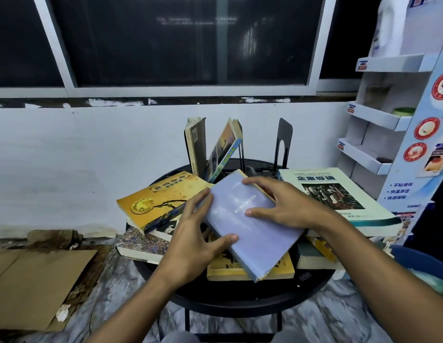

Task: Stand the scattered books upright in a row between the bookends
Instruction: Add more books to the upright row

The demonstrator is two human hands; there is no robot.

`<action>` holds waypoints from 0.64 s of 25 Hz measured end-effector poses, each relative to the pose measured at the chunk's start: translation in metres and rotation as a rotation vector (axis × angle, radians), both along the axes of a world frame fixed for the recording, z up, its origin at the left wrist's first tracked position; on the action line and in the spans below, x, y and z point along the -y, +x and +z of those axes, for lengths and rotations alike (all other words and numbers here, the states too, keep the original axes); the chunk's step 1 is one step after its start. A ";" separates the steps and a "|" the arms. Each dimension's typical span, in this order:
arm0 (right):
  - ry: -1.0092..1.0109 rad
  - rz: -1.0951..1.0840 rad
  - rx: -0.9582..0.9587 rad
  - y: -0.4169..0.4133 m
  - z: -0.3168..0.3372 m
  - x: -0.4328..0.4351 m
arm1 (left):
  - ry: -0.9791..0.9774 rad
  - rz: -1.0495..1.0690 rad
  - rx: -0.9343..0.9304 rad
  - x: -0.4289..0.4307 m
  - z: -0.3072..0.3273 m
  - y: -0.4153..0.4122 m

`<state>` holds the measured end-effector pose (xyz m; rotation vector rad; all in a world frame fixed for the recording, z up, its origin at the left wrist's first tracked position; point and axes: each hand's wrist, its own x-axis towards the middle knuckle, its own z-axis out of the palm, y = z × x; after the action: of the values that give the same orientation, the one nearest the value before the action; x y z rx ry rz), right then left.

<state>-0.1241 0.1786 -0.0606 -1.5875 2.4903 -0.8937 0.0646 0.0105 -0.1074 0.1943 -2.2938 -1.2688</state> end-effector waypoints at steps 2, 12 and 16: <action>-0.095 -0.022 -0.005 0.002 0.005 -0.004 | -0.053 0.001 -0.079 0.002 0.015 -0.003; -0.490 -0.080 -0.071 0.010 0.008 0.014 | -0.384 0.007 -0.292 0.028 0.060 -0.023; -0.458 -0.046 -0.097 0.013 0.005 0.018 | -0.385 -0.013 -0.314 0.032 0.050 -0.016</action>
<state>-0.1113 0.1603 -0.0556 -1.7291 2.5201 -1.5165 0.0482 -0.0216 -0.0579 -0.1454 -2.2091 -0.7753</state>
